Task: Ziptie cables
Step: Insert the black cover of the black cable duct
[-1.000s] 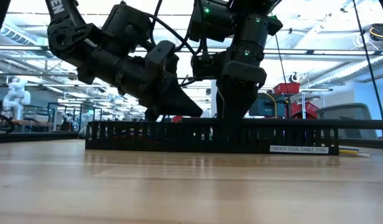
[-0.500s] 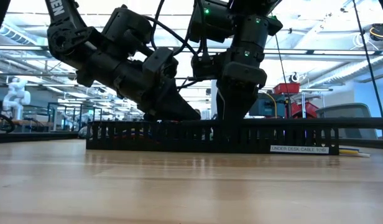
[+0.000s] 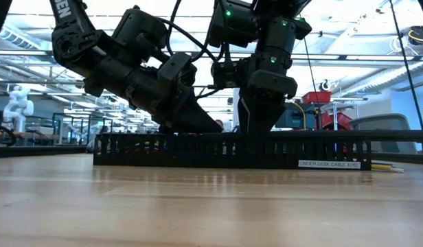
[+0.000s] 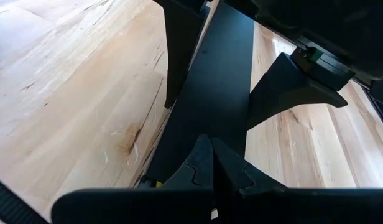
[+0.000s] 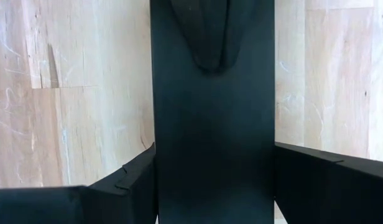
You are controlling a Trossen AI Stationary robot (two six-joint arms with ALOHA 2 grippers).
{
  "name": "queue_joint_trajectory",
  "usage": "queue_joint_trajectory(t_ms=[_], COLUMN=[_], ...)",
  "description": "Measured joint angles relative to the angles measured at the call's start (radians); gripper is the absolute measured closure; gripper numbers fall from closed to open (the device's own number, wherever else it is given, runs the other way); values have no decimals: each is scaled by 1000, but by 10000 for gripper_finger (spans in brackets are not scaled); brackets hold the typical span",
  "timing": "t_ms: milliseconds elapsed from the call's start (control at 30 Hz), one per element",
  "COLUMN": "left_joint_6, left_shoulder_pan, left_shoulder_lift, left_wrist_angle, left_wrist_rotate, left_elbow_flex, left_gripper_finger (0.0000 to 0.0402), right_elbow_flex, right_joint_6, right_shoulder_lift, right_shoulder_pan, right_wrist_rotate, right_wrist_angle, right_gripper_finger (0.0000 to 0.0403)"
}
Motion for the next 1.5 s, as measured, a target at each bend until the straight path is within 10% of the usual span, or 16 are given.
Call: queue_joint_trajectory(t_ms=[833, 1500], left_joint_6=[0, 2], left_shoulder_pan=[0, 0], left_shoulder_lift=[1, 2], left_wrist_angle=[5, 24], left_wrist_rotate=[0, 3], left_elbow_flex=[-2, -2], left_gripper_finger=[401, 401], right_elbow_flex=[0, 2], right_joint_6=[-44, -32], right_shoulder_lift=[0, -1], right_shoulder_pan=[0, 1], right_wrist_rotate=[-3, -10], right_wrist_angle=[-1, -33], right_gripper_finger=[168, 81])
